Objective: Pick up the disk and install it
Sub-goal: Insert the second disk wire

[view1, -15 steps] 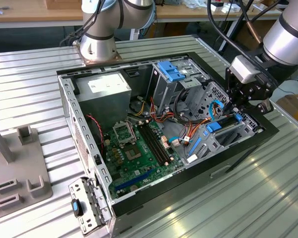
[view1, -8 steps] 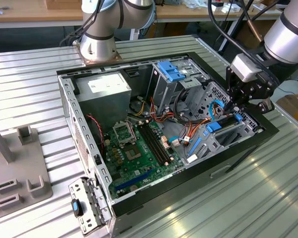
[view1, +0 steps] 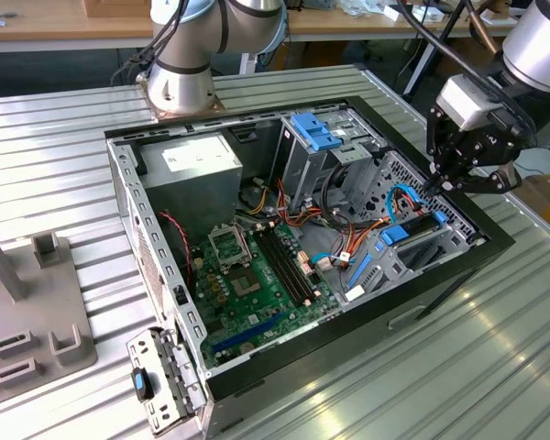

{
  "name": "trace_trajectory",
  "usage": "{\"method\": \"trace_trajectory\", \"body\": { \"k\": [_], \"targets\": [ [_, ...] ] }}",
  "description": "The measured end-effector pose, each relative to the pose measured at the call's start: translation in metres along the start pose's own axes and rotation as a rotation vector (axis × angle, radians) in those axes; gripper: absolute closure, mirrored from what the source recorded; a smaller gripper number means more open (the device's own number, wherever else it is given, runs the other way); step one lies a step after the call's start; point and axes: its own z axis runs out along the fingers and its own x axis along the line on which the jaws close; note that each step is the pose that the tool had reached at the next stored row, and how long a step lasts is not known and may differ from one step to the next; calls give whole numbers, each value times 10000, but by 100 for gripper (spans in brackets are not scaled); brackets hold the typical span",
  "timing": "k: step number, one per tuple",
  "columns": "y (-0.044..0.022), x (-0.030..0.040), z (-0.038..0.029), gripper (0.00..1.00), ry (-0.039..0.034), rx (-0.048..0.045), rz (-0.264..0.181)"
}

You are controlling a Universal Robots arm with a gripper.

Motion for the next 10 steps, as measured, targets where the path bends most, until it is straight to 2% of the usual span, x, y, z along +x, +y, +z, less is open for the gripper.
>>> {"method": "trace_trajectory", "body": {
  "k": [3,4,5,6,8,9,10],
  "targets": [
    [0,0,-3,85,3,1,0],
    [0,3,-3,83,-8,1,1],
    [0,6,-2,77,-26,0,4],
    [0,8,-2,77,-40,-1,6],
    [-1,21,-3,65,-70,-2,8],
    [-1,21,-3,53,-70,-2,8],
    [-1,21,-1,53,-69,-2,8]
  ]
}}
